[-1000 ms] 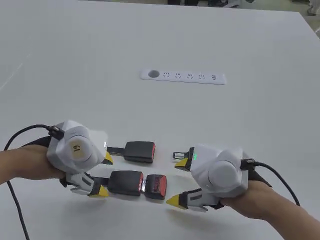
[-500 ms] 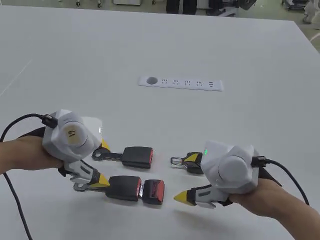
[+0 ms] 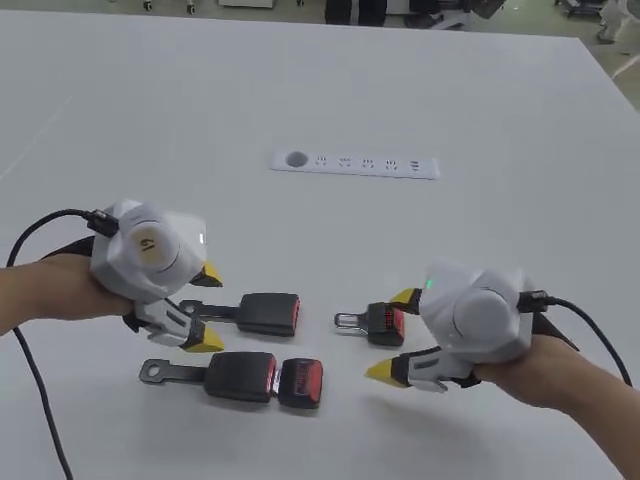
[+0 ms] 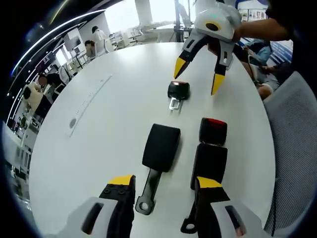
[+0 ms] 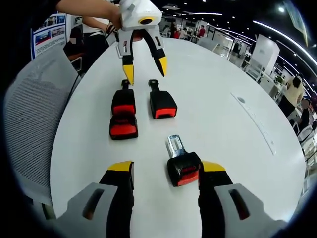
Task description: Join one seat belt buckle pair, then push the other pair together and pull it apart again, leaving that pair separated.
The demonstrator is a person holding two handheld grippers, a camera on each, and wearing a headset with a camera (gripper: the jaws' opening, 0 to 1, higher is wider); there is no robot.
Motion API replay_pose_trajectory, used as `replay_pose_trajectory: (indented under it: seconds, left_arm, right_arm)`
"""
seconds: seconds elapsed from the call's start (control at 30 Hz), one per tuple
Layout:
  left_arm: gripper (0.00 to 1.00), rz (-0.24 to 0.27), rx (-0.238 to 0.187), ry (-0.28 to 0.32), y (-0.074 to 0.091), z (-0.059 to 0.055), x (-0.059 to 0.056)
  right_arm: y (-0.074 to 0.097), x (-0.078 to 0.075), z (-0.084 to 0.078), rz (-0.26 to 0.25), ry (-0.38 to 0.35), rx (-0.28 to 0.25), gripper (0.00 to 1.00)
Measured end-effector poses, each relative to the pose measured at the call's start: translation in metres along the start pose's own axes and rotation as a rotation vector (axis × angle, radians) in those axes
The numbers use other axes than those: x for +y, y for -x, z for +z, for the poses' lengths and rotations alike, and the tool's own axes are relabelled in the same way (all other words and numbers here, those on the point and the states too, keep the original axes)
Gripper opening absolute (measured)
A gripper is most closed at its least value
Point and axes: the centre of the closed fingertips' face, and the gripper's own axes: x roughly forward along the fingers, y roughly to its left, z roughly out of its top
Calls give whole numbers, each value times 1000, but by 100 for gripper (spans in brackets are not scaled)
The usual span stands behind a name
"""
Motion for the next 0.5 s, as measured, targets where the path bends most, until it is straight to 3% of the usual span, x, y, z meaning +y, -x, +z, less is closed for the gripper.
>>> replay_pose_trajectory:
  seconds: [0.27, 0.5]
  left_arm:
    - [50, -11, -2, -16, -7, 8, 7]
    - [49, -42, 3, -28, -17, 8, 13]
  right_arm:
    - [0, -12, -9, -5, 7, 15, 50]
    - [-1, -21, -17, 2, 15, 40, 50]
